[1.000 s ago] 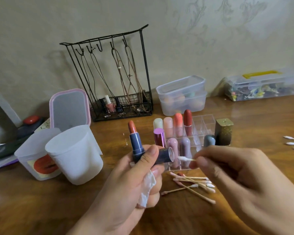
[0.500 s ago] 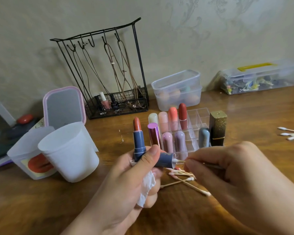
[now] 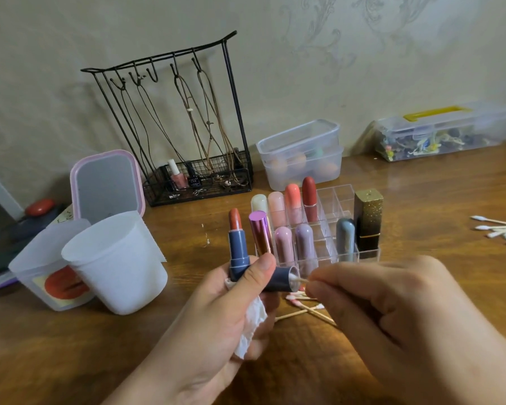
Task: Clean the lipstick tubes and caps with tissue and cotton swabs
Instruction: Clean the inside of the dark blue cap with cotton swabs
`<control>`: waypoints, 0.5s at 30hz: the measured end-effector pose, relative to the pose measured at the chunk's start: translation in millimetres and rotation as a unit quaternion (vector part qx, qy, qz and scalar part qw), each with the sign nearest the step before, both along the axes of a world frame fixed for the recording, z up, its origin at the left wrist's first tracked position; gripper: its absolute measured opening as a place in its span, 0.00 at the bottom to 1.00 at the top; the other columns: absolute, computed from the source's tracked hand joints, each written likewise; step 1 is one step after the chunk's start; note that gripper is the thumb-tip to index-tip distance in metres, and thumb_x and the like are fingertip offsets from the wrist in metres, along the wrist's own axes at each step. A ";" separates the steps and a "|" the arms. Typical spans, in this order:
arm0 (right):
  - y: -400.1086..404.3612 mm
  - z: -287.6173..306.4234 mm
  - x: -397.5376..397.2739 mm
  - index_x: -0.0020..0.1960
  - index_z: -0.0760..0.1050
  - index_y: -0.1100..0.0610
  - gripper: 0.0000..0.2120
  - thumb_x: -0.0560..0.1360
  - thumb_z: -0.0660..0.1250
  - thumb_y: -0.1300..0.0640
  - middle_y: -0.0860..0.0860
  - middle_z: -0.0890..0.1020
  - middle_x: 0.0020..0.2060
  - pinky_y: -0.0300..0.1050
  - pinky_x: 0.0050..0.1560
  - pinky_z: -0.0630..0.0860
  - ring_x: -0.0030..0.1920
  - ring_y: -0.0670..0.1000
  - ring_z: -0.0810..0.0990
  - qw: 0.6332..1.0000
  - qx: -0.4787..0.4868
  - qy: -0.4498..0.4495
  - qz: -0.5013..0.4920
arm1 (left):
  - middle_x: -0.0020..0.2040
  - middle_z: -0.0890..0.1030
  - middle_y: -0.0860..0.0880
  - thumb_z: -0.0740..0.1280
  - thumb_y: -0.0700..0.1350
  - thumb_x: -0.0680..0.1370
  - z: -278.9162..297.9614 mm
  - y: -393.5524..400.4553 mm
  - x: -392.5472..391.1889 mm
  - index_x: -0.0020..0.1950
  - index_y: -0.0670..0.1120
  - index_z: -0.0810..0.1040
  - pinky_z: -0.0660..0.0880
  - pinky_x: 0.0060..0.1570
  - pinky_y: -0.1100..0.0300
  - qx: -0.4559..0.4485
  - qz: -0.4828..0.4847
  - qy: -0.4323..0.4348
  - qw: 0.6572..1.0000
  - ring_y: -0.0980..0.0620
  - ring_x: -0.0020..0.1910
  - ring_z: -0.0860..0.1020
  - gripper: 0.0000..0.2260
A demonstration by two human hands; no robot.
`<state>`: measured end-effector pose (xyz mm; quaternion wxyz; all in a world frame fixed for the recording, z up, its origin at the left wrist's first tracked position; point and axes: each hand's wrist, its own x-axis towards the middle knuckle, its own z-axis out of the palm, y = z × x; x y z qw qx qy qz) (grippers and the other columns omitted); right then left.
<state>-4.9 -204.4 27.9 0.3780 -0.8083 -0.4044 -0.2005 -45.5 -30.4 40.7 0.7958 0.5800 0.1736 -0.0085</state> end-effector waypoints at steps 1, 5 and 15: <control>-0.3 -0.8 0.9 0.40 0.79 0.53 0.13 0.77 0.63 0.47 0.46 0.77 0.28 0.41 0.26 0.72 0.27 0.44 0.75 1.000 -0.016 0.003 0.009 | 0.35 0.70 0.43 0.72 0.53 0.61 -0.1 0.0 0.2 0.55 0.43 0.76 0.61 0.17 0.65 0.005 0.006 -0.002 1.000 0.52 0.25 0.69 0.25; -1.4 -1.6 6.5 0.39 0.79 0.55 0.16 0.77 0.62 0.45 0.46 0.73 0.26 0.40 0.27 0.71 0.27 0.45 0.73 0.997 -0.068 0.023 0.031 | 0.27 0.67 0.47 0.70 0.51 0.65 0.8 1.3 0.5 0.53 0.41 0.74 0.59 0.17 0.66 -0.010 -0.002 -0.012 1.000 0.55 0.21 0.64 0.21; 0.5 0.5 3.1 0.35 0.76 0.50 0.13 0.76 0.61 0.48 0.41 0.68 0.23 0.37 0.21 0.68 0.23 0.43 0.66 0.998 -0.025 -0.032 -0.047 | 0.27 0.69 0.47 0.72 0.52 0.64 -0.3 -0.5 -0.3 0.55 0.42 0.73 0.61 0.17 0.66 -0.009 -0.017 0.016 1.000 0.55 0.21 0.67 0.24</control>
